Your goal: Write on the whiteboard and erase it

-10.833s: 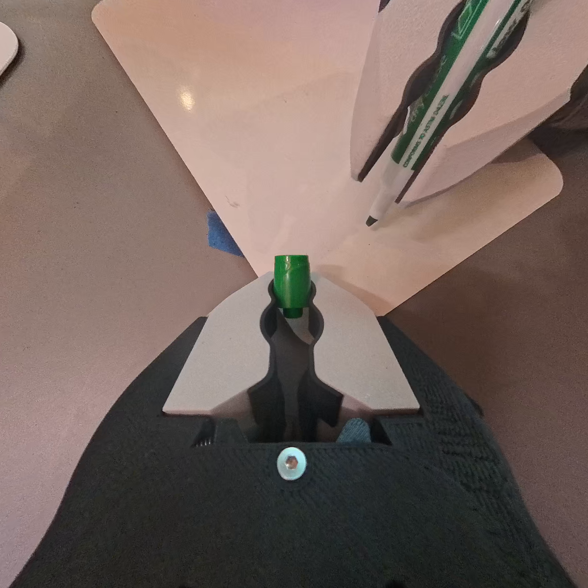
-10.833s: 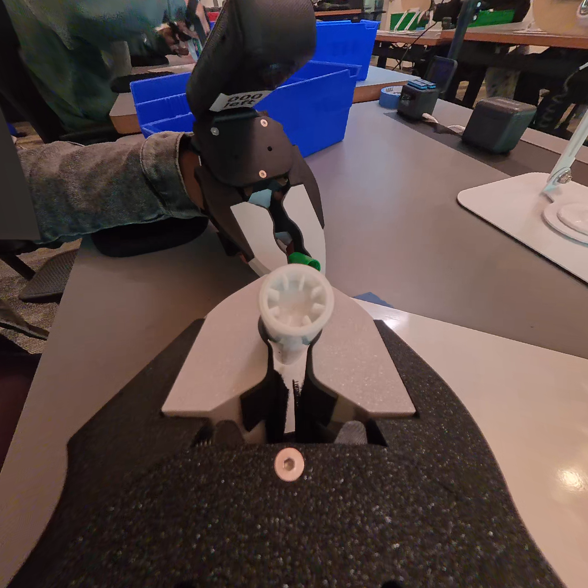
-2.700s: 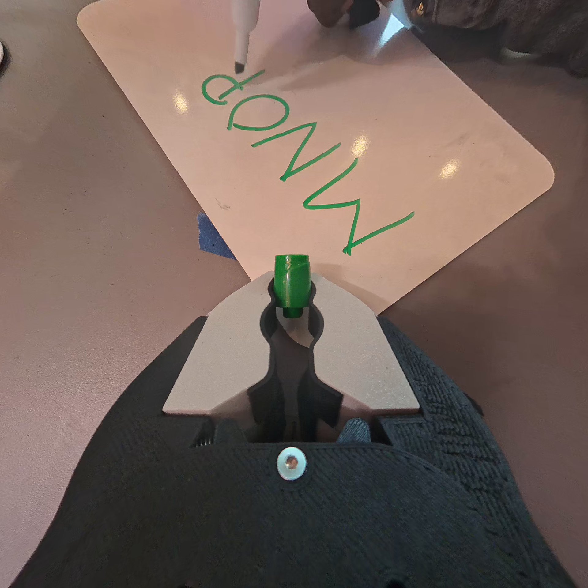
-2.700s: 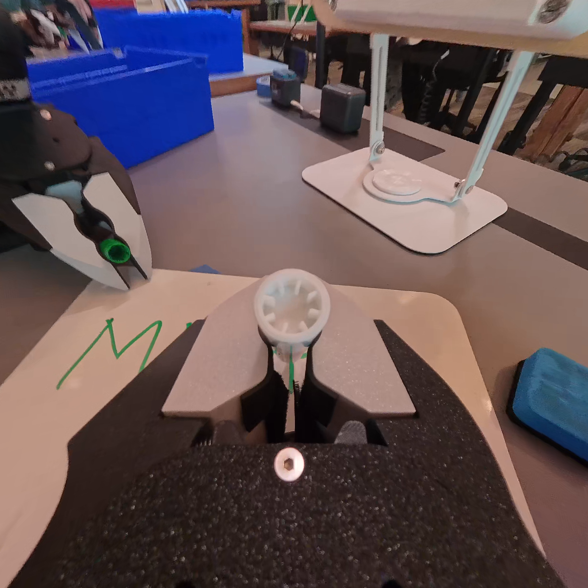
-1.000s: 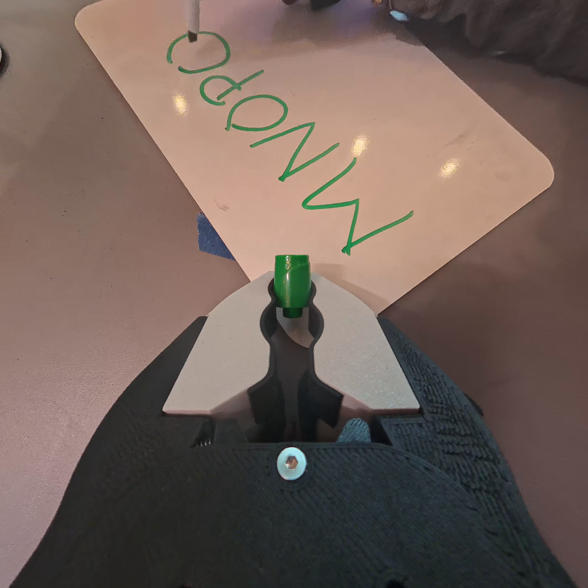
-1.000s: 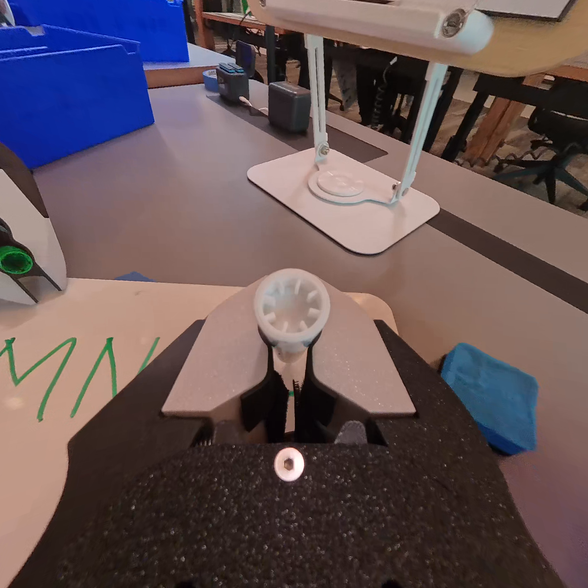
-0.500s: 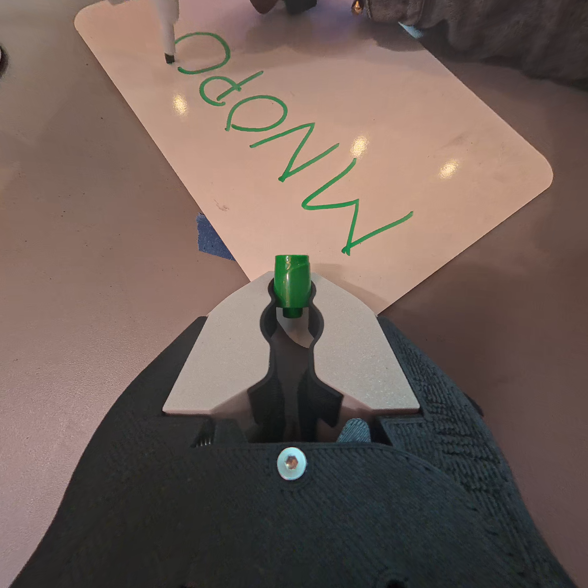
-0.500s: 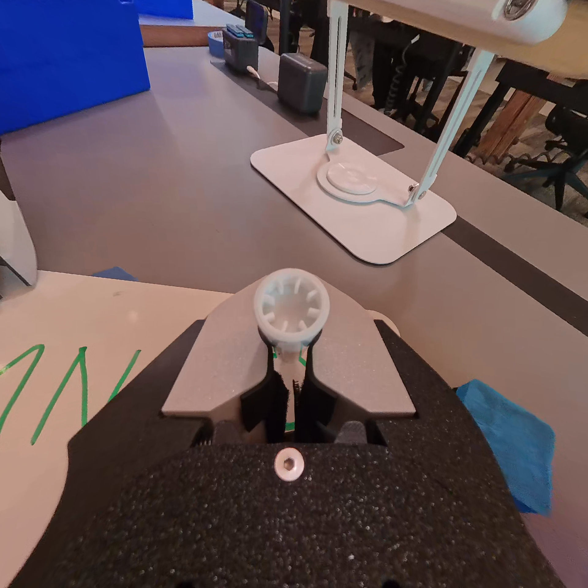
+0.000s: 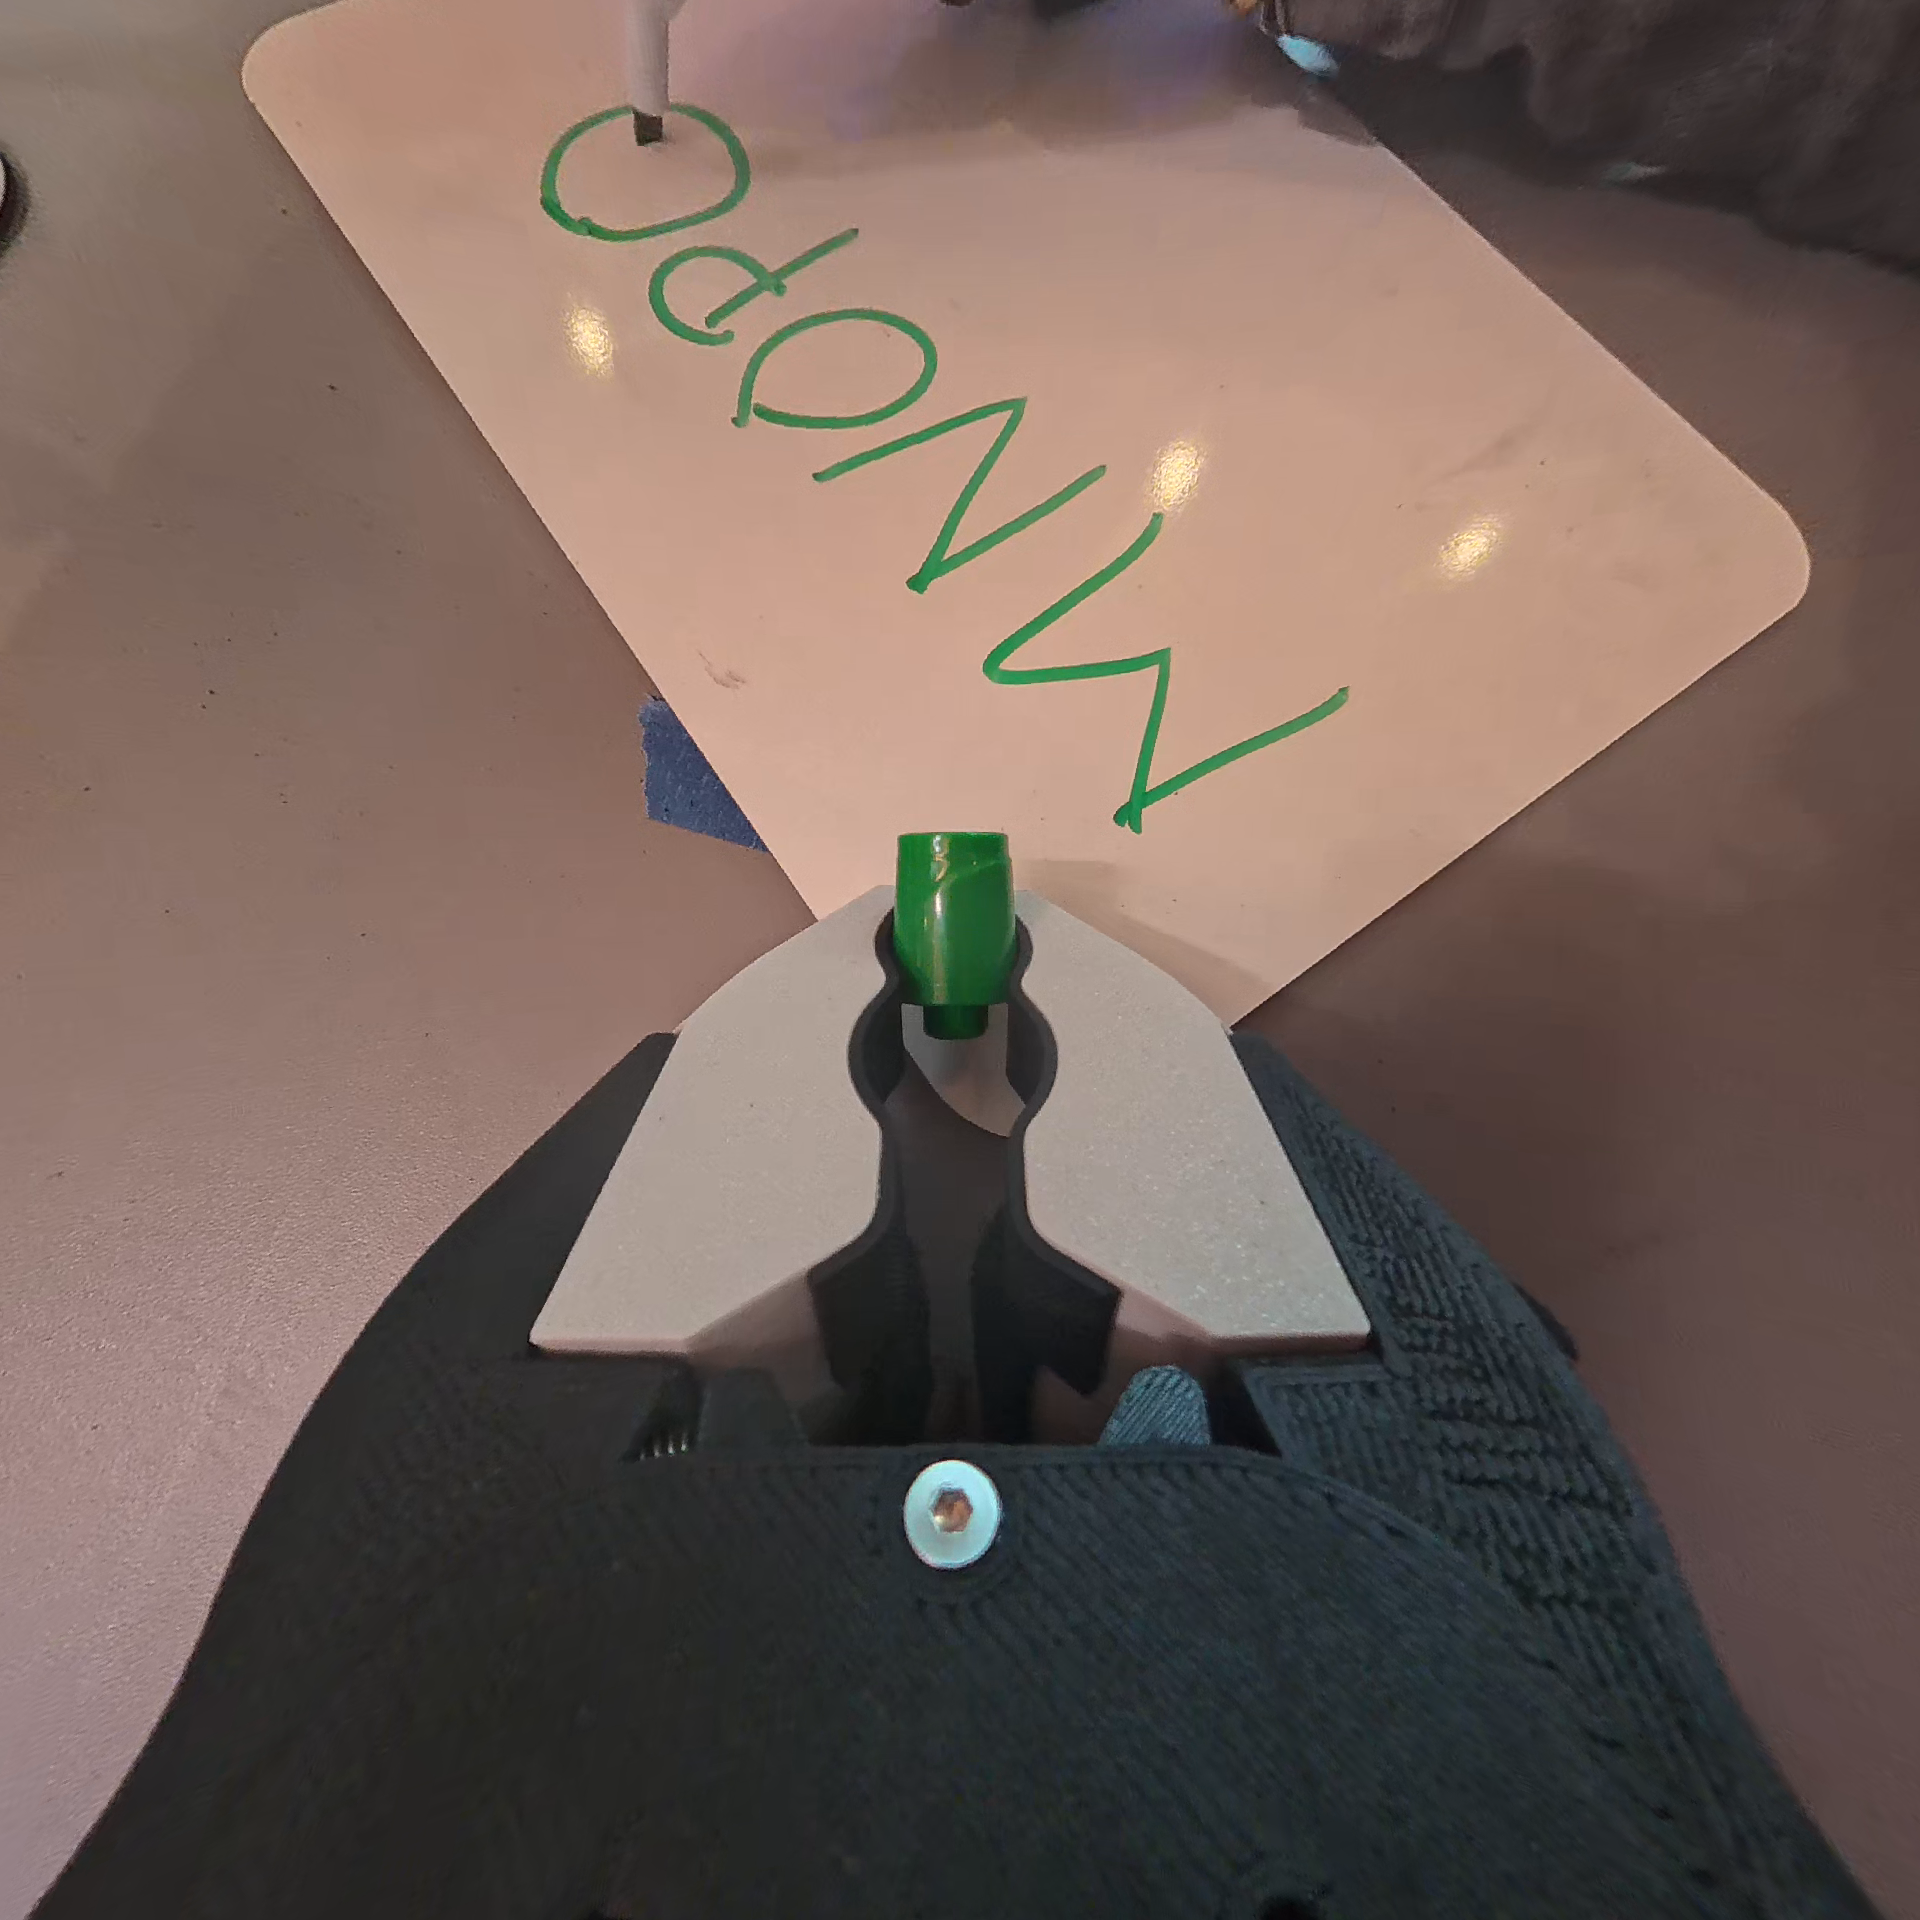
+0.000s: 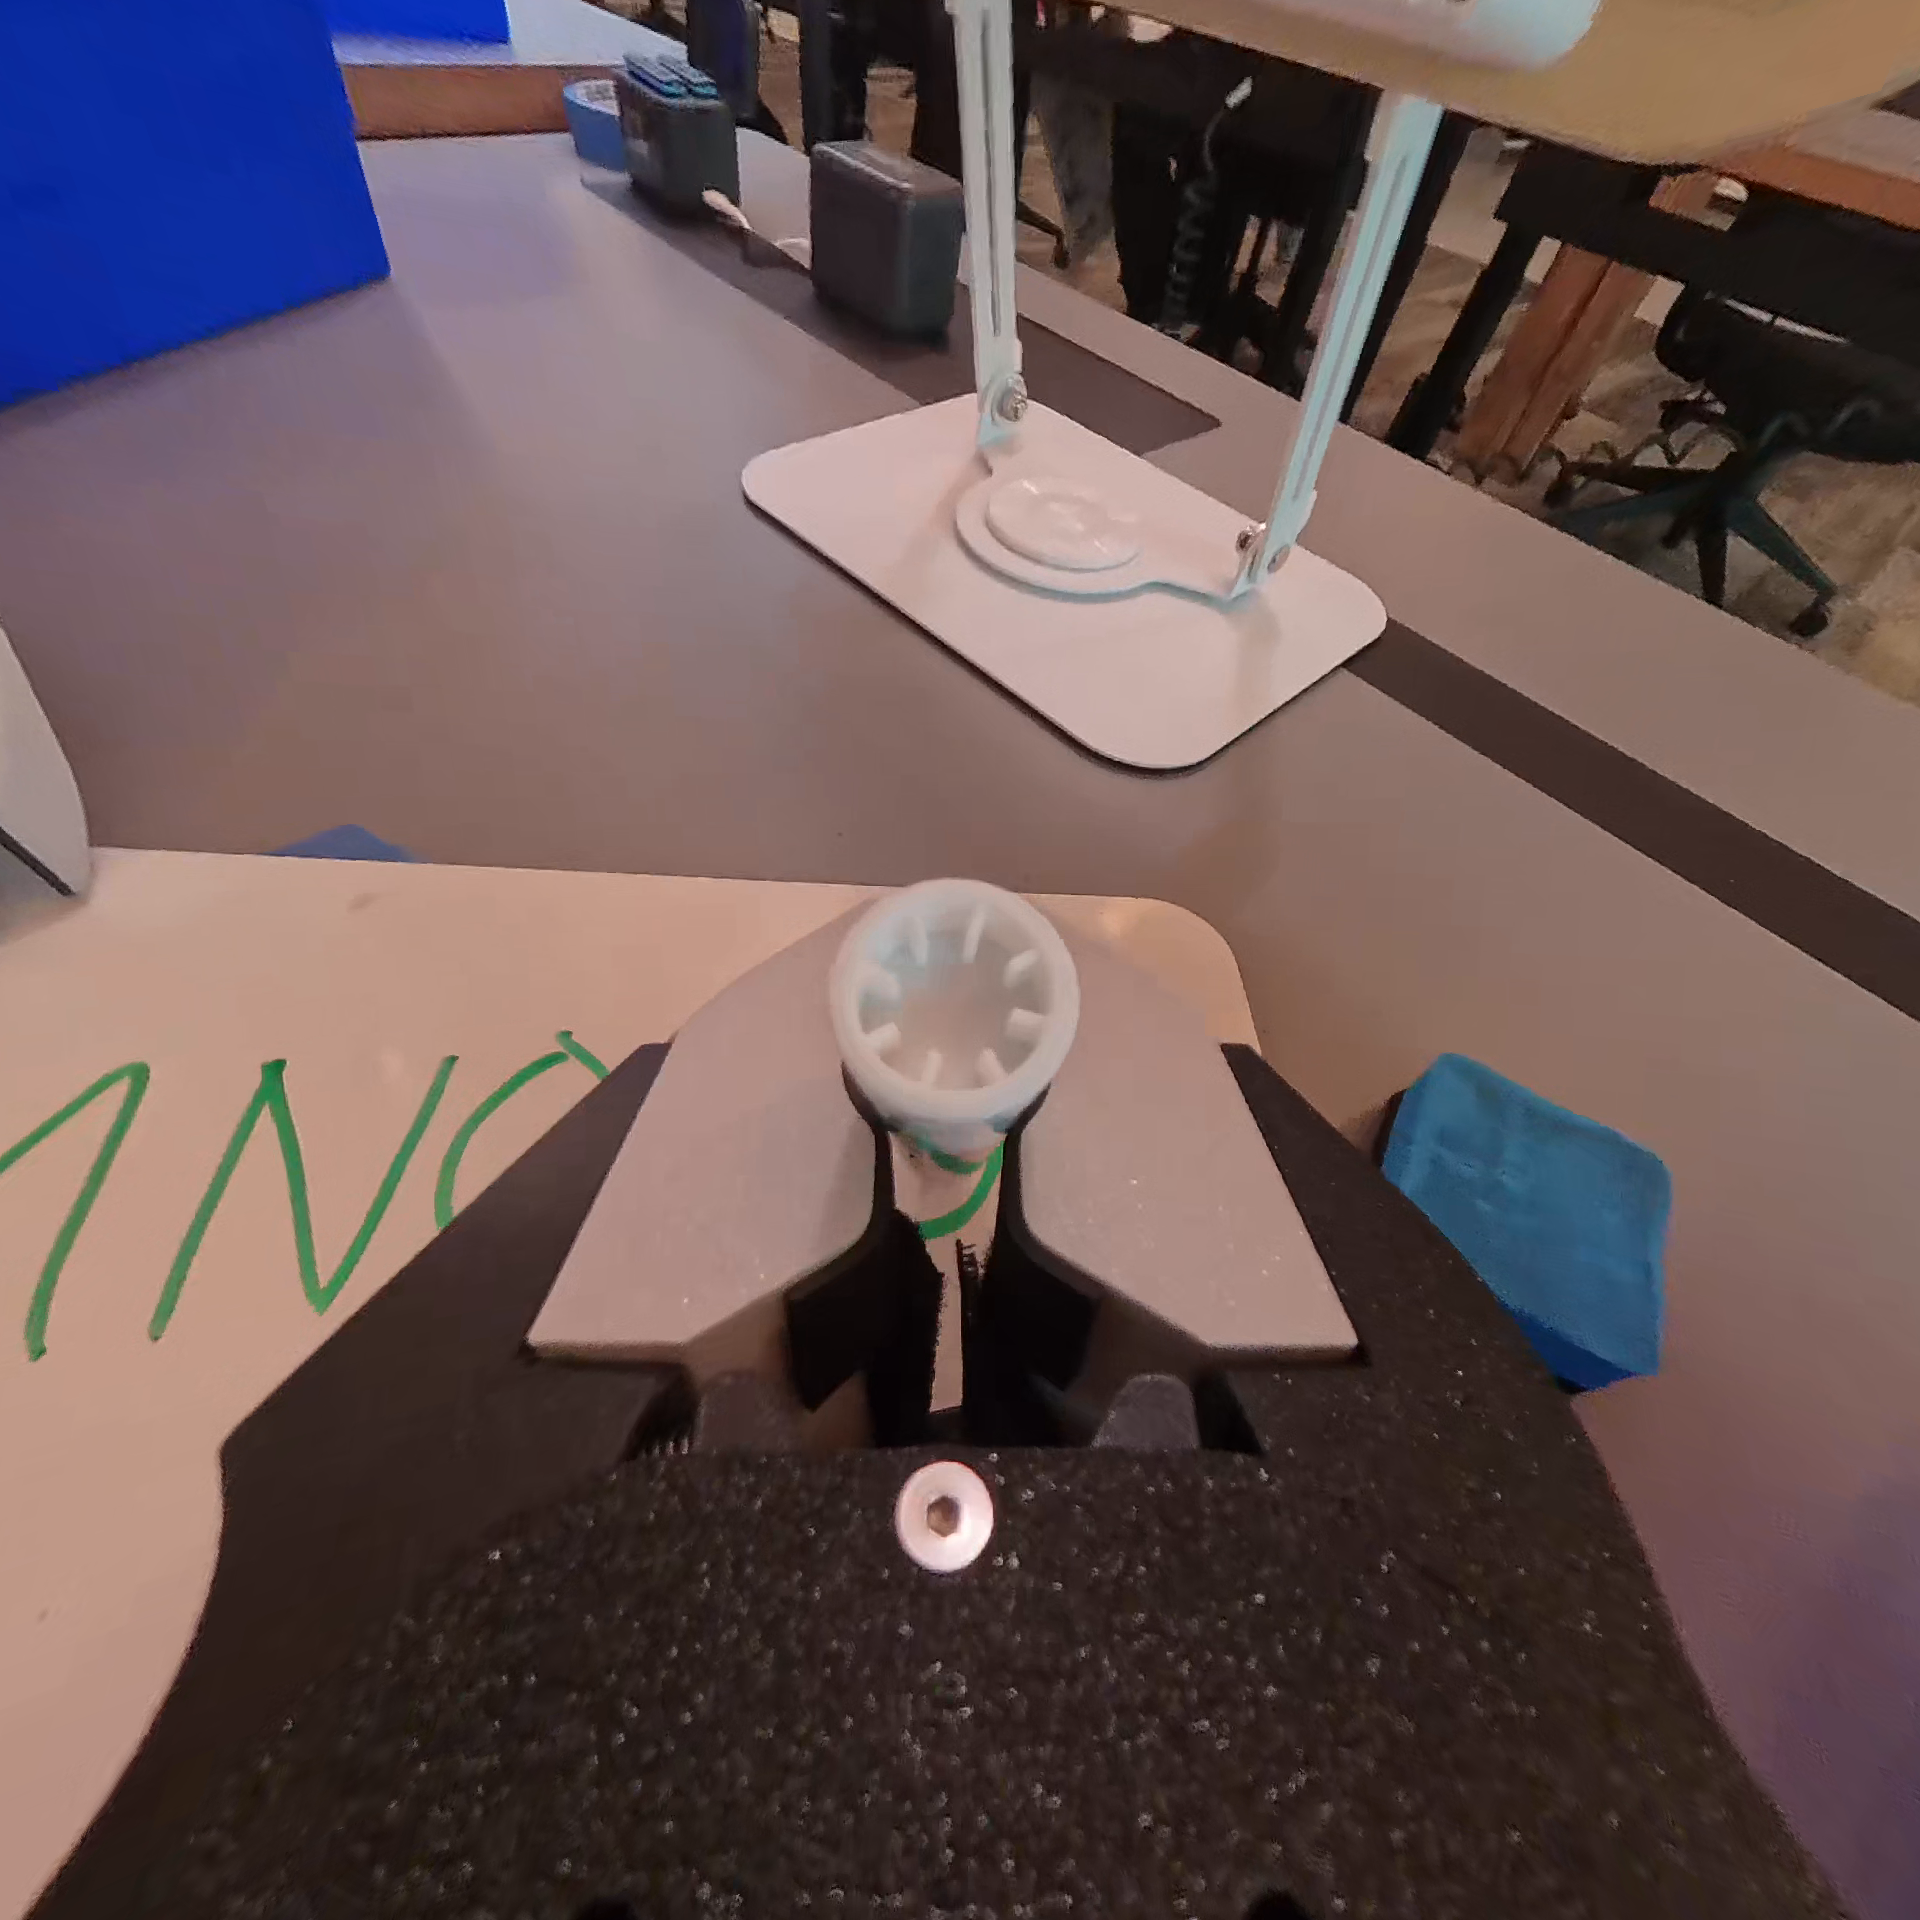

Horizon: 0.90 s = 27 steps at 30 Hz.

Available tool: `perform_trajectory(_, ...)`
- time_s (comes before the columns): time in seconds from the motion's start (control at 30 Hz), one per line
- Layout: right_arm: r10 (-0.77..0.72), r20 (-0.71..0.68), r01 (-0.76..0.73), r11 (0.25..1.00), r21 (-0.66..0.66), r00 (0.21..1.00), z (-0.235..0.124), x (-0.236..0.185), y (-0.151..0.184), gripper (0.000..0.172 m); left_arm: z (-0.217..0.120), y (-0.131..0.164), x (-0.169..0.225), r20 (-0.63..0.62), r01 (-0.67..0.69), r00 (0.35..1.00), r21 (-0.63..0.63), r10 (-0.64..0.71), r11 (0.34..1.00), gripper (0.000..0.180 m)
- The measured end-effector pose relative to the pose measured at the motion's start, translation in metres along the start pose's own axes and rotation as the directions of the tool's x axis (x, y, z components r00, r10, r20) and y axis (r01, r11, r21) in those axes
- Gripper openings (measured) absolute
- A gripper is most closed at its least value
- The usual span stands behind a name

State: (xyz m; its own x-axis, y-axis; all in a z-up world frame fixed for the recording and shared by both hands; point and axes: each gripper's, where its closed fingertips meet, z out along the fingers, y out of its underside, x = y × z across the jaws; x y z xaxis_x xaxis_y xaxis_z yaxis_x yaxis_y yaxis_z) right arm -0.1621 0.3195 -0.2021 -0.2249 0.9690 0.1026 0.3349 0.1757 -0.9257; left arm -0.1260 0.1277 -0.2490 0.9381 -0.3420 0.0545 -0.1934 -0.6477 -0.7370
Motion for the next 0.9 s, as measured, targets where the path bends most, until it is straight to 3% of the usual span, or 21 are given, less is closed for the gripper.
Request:
perform_trajectory(0.2,0.105,-0.103,-0.106,0.994,-0.004,0.989,-0.018,0.021,0.010,0.015,0.000,0.000,0.000,0.001,-0.002,1.000,-0.001,0.002,1.000,0.015)
perform_trajectory(0.3,0.094,-0.066,-0.089,0.994,0.069,0.993,-0.017,0.018,-0.002,0.016,0.000,0.000,0.000,0.002,-0.006,1.000,-0.003,0.006,1.000,0.015)
perform_trajectory(0.6,0.027,-0.014,-0.027,1.000,0.001,1.000,0.027,0.027,-0.008,0.016,0.000,0.000,0.000,-0.005,-0.001,1.000,0.001,0.001,1.000,0.015)
perform_trajectory(0.9,0.078,-0.093,-0.079,0.997,-0.010,0.993,-0.010,0.040,0.009,0.016,0.000,0.000,0.001,-0.003,-0.007,1.000,-0.002,0.007,1.000,0.015)
